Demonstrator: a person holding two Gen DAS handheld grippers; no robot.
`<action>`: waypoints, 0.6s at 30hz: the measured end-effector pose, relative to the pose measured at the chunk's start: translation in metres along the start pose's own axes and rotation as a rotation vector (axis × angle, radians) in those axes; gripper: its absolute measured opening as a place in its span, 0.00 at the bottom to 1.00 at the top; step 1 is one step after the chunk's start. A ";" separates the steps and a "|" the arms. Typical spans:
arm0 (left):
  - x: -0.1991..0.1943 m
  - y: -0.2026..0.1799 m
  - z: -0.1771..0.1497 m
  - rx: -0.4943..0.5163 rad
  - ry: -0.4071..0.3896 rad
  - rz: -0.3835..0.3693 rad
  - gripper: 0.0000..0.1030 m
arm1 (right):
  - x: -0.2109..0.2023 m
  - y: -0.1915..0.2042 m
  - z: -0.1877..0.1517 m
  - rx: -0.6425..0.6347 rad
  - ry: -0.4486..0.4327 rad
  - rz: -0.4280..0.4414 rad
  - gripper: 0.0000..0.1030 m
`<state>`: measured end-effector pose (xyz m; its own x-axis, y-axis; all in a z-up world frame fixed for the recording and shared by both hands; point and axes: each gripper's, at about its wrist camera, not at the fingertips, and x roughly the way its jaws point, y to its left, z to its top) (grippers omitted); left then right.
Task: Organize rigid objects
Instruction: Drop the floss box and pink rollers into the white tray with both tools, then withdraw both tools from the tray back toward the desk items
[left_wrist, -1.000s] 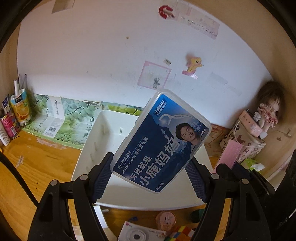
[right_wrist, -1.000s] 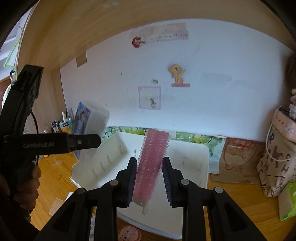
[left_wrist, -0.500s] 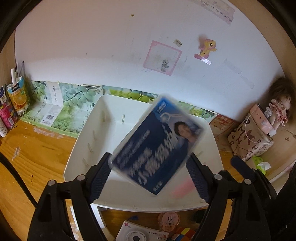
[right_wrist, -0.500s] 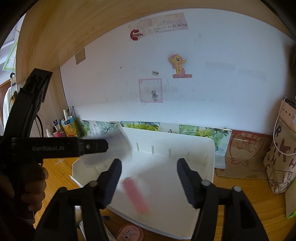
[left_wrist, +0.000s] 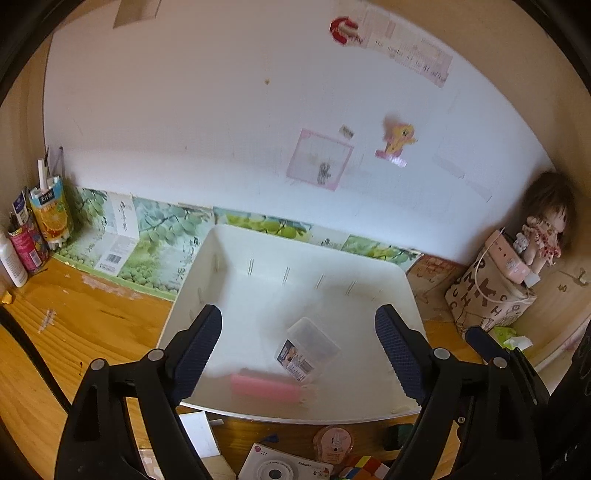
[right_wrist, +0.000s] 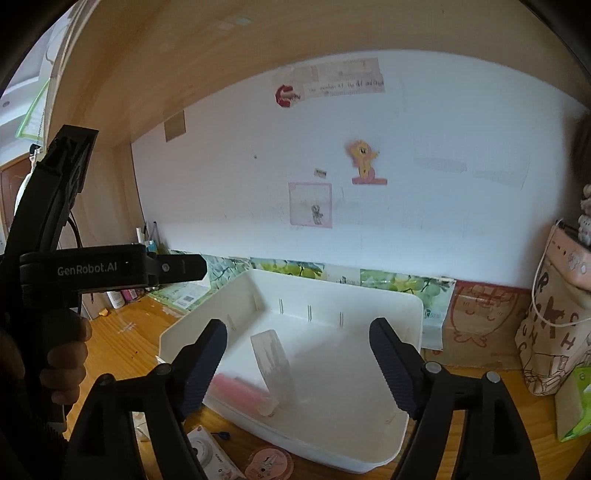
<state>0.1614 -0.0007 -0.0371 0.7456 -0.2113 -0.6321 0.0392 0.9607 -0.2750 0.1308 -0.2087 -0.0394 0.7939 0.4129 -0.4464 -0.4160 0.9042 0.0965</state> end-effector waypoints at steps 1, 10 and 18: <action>-0.006 -0.001 0.000 0.001 -0.012 -0.003 0.85 | -0.004 0.002 0.001 -0.003 -0.008 -0.003 0.78; -0.054 -0.008 -0.003 0.014 -0.099 -0.018 0.85 | -0.047 0.016 0.009 -0.028 -0.091 -0.028 0.79; -0.099 -0.008 -0.015 0.013 -0.169 -0.008 0.85 | -0.086 0.032 0.009 -0.034 -0.155 -0.046 0.79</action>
<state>0.0771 0.0102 0.0165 0.8462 -0.1865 -0.4991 0.0533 0.9617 -0.2689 0.0533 -0.2148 0.0098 0.8701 0.3856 -0.3070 -0.3904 0.9194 0.0484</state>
